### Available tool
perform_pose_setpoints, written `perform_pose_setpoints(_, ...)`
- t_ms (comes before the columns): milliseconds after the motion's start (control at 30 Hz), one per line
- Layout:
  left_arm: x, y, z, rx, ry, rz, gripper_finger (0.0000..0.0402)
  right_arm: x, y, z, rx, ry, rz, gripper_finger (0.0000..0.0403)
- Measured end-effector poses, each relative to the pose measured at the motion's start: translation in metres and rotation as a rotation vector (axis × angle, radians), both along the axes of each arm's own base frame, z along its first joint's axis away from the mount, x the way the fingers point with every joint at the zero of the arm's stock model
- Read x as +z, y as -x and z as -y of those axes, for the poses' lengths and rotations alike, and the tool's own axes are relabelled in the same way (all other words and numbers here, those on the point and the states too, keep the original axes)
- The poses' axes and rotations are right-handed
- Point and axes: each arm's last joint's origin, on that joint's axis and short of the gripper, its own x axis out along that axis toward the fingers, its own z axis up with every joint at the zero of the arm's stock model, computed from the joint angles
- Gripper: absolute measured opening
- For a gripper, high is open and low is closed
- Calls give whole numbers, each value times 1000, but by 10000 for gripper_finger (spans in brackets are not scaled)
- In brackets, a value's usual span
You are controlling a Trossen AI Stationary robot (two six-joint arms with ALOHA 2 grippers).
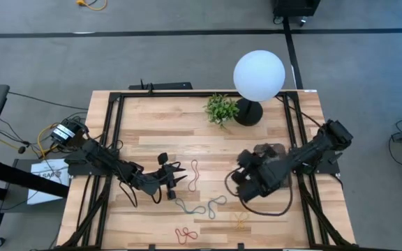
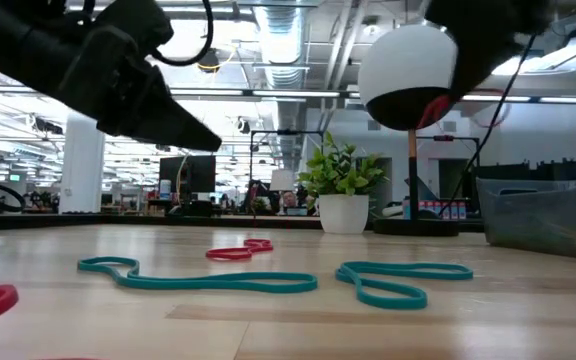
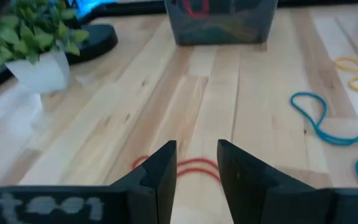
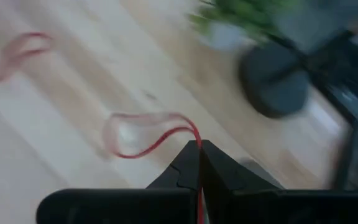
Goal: Pick and place items into bin
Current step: Put the left red rubber band into the black transparent bin
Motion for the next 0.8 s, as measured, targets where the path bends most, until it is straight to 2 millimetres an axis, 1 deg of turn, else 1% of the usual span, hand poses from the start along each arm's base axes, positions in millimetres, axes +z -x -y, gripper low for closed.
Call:
perform_pose_setpoints(100, 0, 0, 0, -1, 3, -2, 108, 0, 15, -1, -136, 44, -15, 1)
perform_pose_setpoints(167, 0, 0, 0, -2, 3, -4, 108, -9, 16, -2, -148, 27, 2, 1)
perform_pose_setpoints(267, 0, 0, 0, -4, 4, -4, 108, -19, 22, -2, -169, 42, -25, 1)
perform_pose_setpoints(400, -1, 0, 0, -11, 7, -6, 108, -43, 36, 8, -257, 43, -155, 1)
perform_pose_setpoints(500, 0, 0, 0, -11, 8, -5, 108, -59, 50, 14, -372, 34, -218, 1)
perform_pose_setpoints(600, -1, 0, 0, -9, 6, -9, 108, -73, 63, 16, -480, -6, -274, 1)
perform_pose_setpoints(700, -1, 0, -1, -7, 5, -11, 108, -79, 69, 15, -527, -49, -317, 1)
perform_pose_setpoints(800, -1, 0, -1, -5, 4, -12, 108, -79, 69, 10, -515, -66, -292, 1)
